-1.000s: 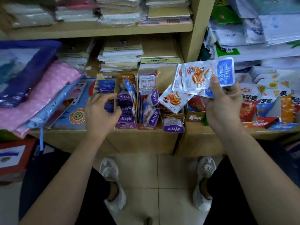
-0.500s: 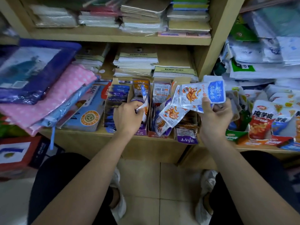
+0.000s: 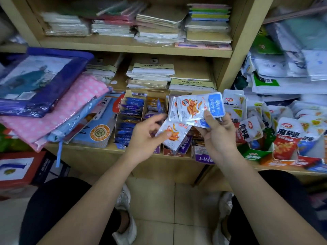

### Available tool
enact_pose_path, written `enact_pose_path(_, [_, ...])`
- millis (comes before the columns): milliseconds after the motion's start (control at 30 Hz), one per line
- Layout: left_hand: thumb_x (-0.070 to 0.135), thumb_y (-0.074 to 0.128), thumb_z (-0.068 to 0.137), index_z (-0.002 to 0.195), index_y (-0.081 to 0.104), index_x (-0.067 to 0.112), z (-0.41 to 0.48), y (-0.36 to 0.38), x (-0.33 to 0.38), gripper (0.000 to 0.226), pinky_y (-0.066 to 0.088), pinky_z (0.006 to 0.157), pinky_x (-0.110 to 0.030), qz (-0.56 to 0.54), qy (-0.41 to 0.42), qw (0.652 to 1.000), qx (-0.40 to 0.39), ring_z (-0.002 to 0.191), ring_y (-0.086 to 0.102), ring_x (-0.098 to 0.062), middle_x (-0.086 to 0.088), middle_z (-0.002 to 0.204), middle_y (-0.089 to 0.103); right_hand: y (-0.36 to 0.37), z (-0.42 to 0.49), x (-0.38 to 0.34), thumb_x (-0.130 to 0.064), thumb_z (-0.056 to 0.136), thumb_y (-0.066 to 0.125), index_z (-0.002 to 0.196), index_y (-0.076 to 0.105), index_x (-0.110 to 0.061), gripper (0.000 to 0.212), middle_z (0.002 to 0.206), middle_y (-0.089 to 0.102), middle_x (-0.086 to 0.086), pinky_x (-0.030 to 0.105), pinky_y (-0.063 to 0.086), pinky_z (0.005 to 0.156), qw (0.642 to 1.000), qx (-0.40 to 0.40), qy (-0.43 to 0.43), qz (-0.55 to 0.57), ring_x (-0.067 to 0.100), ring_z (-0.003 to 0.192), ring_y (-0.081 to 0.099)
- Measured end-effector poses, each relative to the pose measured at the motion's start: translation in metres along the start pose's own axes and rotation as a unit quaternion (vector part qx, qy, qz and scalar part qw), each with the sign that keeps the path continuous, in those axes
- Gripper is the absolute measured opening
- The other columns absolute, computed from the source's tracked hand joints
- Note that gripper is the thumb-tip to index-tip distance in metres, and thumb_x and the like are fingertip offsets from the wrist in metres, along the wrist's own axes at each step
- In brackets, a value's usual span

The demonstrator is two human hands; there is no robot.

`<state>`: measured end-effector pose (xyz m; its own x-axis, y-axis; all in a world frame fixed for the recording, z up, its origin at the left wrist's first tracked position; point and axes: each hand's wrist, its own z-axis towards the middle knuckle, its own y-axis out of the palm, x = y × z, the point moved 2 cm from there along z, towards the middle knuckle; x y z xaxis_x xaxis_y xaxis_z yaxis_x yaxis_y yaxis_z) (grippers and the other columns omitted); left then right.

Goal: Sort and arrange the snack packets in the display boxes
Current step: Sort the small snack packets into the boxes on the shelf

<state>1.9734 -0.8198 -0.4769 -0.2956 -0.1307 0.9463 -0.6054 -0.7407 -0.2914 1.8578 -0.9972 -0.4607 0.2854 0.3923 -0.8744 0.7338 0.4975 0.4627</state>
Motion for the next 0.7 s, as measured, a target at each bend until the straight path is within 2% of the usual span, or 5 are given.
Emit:
enact_pose_path(233, [0.0,0.07,0.091,0.101,0.071,0.013,-0.013,-0.038,-0.008,0.016,0.05,0.062,-0.014,-0.084,-0.042,0.988,0.123,0.074,0.071,-0.003,0.005,0.087,0.077,-0.003,0.008,-0.016,-0.011,0.095,0.068,0.112,0.065,-0.016,0.018,0.113,0.075,0.004,0.038,0.06,0.081,0.992,0.098,-0.034,0.072,0.02,0.103,0.073])
enact_pose_path(400, [-0.003,0.07,0.089,0.093,0.057,0.016,-0.011,-0.073,-0.027,0.024,0.053,0.07,-0.033,-0.112,-0.076,0.966,0.222,0.073,0.071,-0.007,0.007,0.081,0.077,0.012,0.005,0.005,-0.009,0.095,0.067,0.107,0.07,-0.01,0.012,0.103,0.076,0.006,0.042,0.061,0.081,0.997,0.051,-0.048,-0.02,0.022,0.099,0.073])
enact_pose_path(500, [-0.013,0.072,0.083,0.107,0.048,0.021,0.002,-0.105,-0.027,0.048,0.058,0.077,-0.044,-0.121,-0.053,0.957,0.259,0.09,0.073,-0.015,-0.002,0.102,0.076,0.027,0.002,0.02,-0.007,0.095,0.067,0.114,0.069,-0.003,0.02,0.108,0.076,0.008,0.042,0.061,0.082,0.994,0.011,-0.085,-0.07,0.025,0.101,0.073])
enact_pose_path(600, [-0.02,0.071,0.077,0.133,0.044,0.023,0.017,-0.126,-0.018,0.075,0.061,0.079,-0.035,-0.094,-0.03,0.965,0.242,0.104,0.072,-0.014,0.005,0.112,0.074,0.037,-0.002,0.024,-0.01,0.095,0.067,0.117,0.07,-0.006,0.022,0.107,0.077,0.002,0.037,0.061,0.08,0.986,-0.017,-0.124,-0.107,0.022,0.101,0.074])
enact_pose_path(700, [-0.014,0.07,0.081,0.132,0.05,0.021,0.034,-0.138,-0.009,0.064,0.059,0.085,-0.035,-0.065,-0.017,0.971,0.23,0.105,0.07,-0.009,0.009,0.113,0.073,0.045,-0.004,0.024,-0.014,0.095,0.067,0.118,0.07,-0.008,0.024,0.105,0.077,-0.004,0.035,0.062,0.08,0.981,-0.022,-0.133,-0.14,0.016,0.1,0.074])
